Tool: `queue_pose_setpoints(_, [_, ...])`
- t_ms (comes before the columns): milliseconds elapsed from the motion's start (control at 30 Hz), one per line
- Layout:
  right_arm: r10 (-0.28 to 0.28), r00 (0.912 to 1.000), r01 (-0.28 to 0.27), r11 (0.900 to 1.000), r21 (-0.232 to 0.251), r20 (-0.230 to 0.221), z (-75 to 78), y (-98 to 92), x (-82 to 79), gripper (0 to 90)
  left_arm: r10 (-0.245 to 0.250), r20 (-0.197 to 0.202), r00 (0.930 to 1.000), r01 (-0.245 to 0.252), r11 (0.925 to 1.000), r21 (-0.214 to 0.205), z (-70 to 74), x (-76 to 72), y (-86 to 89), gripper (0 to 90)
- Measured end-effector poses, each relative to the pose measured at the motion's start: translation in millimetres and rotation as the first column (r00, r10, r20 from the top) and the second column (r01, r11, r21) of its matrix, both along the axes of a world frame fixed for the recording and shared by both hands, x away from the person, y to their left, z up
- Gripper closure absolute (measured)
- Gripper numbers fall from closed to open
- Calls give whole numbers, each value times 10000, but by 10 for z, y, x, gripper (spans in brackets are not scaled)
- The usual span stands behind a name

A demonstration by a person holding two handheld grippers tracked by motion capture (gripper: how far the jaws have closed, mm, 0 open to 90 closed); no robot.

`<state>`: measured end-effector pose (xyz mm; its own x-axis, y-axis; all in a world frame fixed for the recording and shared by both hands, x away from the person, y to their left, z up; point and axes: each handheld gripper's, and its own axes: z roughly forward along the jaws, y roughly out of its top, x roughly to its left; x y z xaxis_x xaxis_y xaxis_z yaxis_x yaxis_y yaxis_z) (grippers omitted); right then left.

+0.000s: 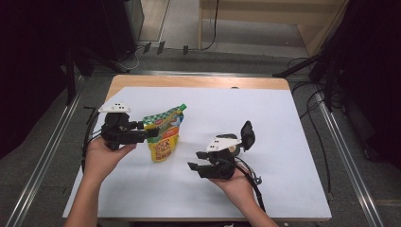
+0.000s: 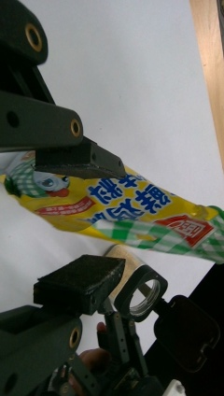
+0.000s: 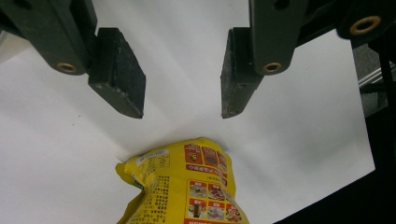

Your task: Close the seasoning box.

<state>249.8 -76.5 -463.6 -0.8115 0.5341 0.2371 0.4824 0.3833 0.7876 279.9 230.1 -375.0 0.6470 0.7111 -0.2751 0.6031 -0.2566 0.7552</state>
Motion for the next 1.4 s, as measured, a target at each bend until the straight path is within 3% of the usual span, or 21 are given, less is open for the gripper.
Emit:
queue_pose_setpoints(167, [-32,10000,32,10000,14,-25,25,-31,18,530,-89,-131,9999,91,9998,151,-11,-75,45,460])
queue_pose_setpoints(433, [46,9987,-52,9999,-125,-499,98,-103,52,621,-70,-293,9995,74,9999,112,-36,-147,163,435])
queue_pose_setpoints(767, [-64,9981,52,9998,-209,-609,284,-342,130,900,191,-517,9985,-184,9997,144,-100,-168,328,422])
queue_pose_setpoints(900, [-364,9979,358,9993,-117,-538,427,-492,168,900,342,-457,9984,-335,9993,162,-132,-160,382,418])
queue_pose_setpoints(1000, [-609,9969,610,9981,3,-506,505,-617,205,900,462,-646,9968,-447,9987,234,-181,-142,405,424])
queue_pose_setpoints(1400, [-1094,9928,1097,9940,24,-482,663,-914,304,900,633,-463,9969,-615,9974,373,-328,-108,455,431])
